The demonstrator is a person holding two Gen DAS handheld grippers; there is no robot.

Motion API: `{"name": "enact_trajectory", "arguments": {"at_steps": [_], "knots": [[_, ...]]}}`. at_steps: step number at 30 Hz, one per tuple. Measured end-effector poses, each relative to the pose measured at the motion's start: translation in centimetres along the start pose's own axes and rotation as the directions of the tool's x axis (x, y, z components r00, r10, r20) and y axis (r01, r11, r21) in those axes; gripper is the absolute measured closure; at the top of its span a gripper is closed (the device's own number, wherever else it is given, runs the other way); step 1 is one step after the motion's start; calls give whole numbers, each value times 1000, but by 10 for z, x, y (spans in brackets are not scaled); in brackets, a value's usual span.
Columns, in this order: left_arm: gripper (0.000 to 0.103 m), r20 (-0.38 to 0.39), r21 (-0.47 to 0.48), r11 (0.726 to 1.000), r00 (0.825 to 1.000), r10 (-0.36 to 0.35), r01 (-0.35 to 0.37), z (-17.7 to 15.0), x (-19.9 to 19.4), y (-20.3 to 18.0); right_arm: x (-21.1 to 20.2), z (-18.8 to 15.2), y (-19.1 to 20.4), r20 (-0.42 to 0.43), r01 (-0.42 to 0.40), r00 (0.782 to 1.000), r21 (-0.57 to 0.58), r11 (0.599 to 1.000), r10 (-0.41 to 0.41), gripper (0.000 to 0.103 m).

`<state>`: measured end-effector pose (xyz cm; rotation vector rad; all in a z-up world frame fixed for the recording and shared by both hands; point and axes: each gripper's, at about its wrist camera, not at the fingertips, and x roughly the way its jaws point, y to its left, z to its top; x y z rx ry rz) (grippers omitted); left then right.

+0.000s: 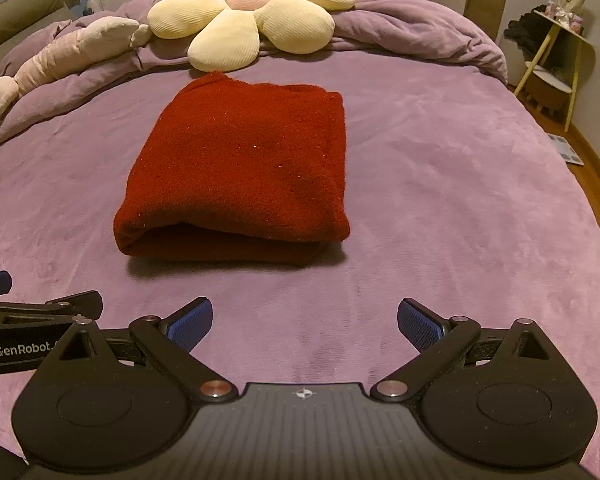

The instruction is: Fold small clothes

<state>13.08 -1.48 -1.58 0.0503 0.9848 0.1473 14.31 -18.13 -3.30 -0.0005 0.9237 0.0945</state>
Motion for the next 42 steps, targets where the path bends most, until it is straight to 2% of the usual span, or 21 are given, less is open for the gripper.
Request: {"name": "enact_trajectory", "arguments": {"at_steps": [19, 42], "knots": [[0, 1, 17, 1000, 1000, 2, -2, 1, -4, -2, -12, -1, 0, 32, -6, 999, 2, 1000, 6, 4], [0, 10, 25, 1000, 1000, 5, -5, 6, -4, -5, -11, 2, -1, 31, 6, 1000, 2, 1000, -6, 4]]}}
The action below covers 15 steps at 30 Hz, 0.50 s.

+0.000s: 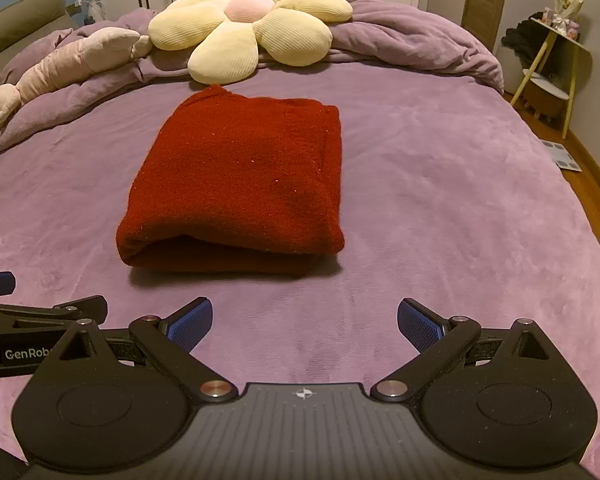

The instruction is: Fold small clothes

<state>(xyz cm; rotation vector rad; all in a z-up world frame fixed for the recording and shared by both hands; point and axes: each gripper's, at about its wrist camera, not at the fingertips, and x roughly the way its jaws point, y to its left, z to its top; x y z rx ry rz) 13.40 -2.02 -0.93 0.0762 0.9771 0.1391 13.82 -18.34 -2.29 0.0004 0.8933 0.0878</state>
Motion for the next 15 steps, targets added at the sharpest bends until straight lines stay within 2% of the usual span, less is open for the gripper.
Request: {"name": "enact_trajectory", "arguments": {"at_steps": [15], "knots": [[0, -8, 15, 1000, 1000, -1, 2, 0, 4, -6, 0, 0, -3, 1, -4, 1000, 11, 1000, 4, 4]]}}
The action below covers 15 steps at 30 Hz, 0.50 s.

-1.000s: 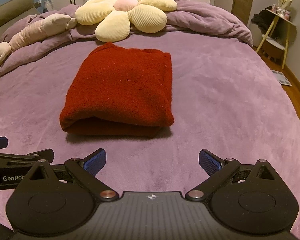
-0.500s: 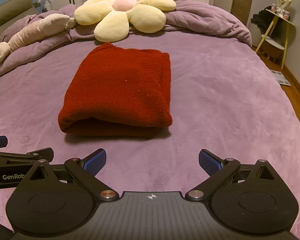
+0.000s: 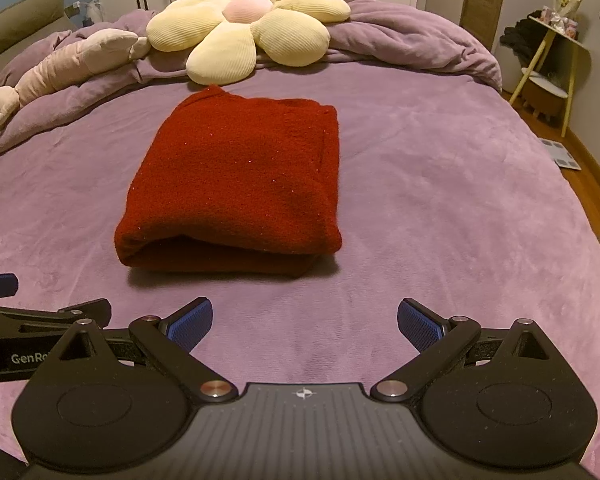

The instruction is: Fold small clothes

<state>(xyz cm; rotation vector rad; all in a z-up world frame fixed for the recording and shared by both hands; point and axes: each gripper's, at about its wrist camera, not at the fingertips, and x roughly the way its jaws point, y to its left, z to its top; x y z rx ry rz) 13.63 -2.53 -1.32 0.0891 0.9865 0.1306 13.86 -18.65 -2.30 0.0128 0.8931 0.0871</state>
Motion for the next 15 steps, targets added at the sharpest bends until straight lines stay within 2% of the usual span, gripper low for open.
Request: {"name": "enact_trajectory", "arguments": {"at_steps": [15], "knots": [[0, -3, 3, 1000, 1000, 0, 0, -1, 2, 0, 1, -2, 0, 5, 0, 1000, 8, 1000, 0, 4]]}}
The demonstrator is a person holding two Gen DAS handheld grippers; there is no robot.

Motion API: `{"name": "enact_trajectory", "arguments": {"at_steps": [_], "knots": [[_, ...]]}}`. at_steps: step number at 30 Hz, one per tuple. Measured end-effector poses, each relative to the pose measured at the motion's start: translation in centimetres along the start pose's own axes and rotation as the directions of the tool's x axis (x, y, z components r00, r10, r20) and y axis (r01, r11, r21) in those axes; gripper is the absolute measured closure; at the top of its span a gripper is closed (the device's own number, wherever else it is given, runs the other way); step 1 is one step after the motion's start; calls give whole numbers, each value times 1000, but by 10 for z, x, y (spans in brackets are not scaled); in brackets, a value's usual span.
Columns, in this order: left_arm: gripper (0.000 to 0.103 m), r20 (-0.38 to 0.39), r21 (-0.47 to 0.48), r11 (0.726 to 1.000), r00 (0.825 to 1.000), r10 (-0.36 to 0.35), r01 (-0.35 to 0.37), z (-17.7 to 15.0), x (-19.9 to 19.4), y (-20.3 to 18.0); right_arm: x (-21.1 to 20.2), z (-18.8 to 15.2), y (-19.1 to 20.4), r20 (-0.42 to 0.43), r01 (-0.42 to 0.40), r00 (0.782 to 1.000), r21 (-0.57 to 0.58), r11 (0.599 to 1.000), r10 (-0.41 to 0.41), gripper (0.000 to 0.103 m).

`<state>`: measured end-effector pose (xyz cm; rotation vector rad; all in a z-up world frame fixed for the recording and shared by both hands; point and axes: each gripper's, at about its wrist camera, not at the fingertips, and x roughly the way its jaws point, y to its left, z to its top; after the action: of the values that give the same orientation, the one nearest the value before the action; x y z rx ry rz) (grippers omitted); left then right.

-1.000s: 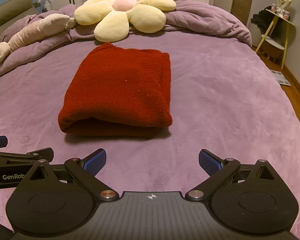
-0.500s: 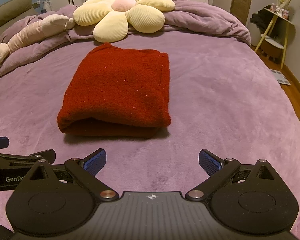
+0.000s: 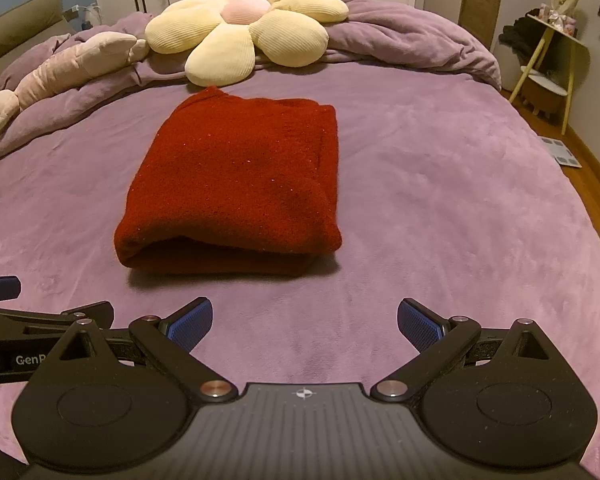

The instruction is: Fold small clothes

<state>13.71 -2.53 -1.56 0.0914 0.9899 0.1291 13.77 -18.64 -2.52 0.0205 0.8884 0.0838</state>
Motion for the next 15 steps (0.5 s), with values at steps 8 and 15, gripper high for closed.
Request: {"name": "enact_trajectory", "arguments": {"at_steps": [8, 15], "knots": [[0, 11, 22, 999, 1000, 25, -25, -3, 2, -3, 0, -2, -1, 2, -2, 1000, 5, 1000, 2, 4], [0, 28, 41, 999, 1000, 11, -12, -5, 1, -6, 1, -3, -2, 0, -2, 1000, 13, 1000, 2, 4]]}}
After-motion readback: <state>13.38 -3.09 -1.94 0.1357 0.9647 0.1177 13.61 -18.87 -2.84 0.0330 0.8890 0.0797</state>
